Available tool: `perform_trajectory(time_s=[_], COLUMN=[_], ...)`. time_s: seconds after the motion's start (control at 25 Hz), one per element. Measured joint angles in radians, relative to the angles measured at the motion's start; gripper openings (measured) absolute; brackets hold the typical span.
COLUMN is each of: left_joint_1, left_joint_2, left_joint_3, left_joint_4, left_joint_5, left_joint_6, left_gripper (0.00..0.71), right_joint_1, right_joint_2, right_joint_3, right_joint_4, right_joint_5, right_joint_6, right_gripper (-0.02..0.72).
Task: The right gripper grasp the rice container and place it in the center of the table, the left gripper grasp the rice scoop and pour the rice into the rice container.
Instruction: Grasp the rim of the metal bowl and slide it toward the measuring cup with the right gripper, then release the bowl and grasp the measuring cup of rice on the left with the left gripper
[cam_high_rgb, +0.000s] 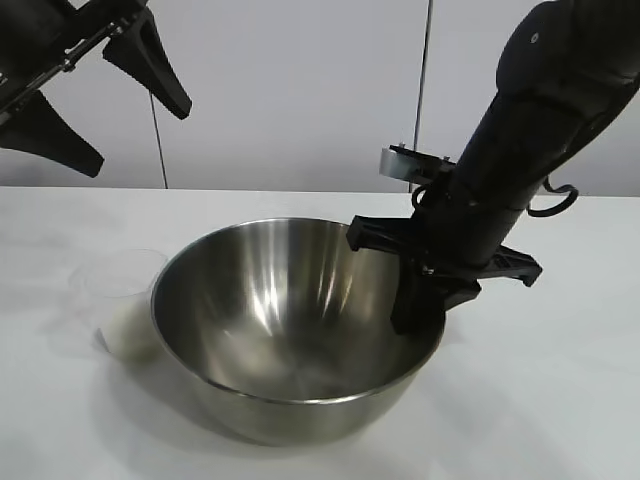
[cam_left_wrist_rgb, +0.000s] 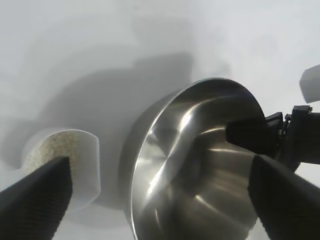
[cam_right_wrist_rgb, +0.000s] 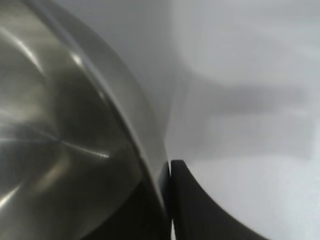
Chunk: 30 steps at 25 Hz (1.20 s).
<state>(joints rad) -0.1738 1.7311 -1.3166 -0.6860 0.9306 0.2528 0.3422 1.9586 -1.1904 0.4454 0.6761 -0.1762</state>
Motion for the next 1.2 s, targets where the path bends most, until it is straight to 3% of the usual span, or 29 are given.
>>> perform_trajectory(time_s=[0.08,0.16,0.2,0.28,0.4,0.6,0.72,0.88,1.04,1.2], left_joint_1=[0.0,0.0,0.0,0.0,0.0,0.0,0.0,0.0,0.0,0.0], left_joint_2=[0.0,0.0,0.0,0.0,0.0,0.0,0.0,0.0,0.0,0.0], left_joint_3=[0.0,0.0,0.0,0.0,0.0,0.0,0.0,0.0,0.0,0.0], left_joint_4=[0.0,0.0,0.0,0.0,0.0,0.0,0.0,0.0,0.0,0.0], left_joint_5=[0.0,0.0,0.0,0.0,0.0,0.0,0.0,0.0,0.0,0.0], left_joint_6=[0.0,0.0,0.0,0.0,0.0,0.0,0.0,0.0,0.0,0.0], left_gripper=[0.689,0.689,0.689,0.689,0.689,0.689,0.689,0.689,0.689,0.689], right_joint_1=[0.0,0.0,0.0,0.0,-0.022,-0.223,-0.403,-0.549,-0.539,-0.472], right_joint_2=[0.0,-0.012,-0.023,-0.049,-0.071,-0.096,-0.121,-0.196,-0.359,-0.589], right_joint_3=[-0.034,-0.1,-0.139,-0.22,-0.332,-0.394,-0.395,-0.385,-0.318,-0.189], right_joint_4=[-0.014,-0.037,-0.054,-0.103,-0.231,-0.388,-0.37,-0.252,-0.192,-0.169], right_joint_5=[0.05,0.116,0.145,0.215,0.338,0.459,0.486,0.536,0.54,0.542], right_joint_6=[0.0,0.002,0.013,0.041,0.083,0.092,0.07,0.008,-0.02,-0.03], right_gripper=[0.44,0.573,0.604,0.632,0.643,0.643,0.625,0.604,0.6,0.6])
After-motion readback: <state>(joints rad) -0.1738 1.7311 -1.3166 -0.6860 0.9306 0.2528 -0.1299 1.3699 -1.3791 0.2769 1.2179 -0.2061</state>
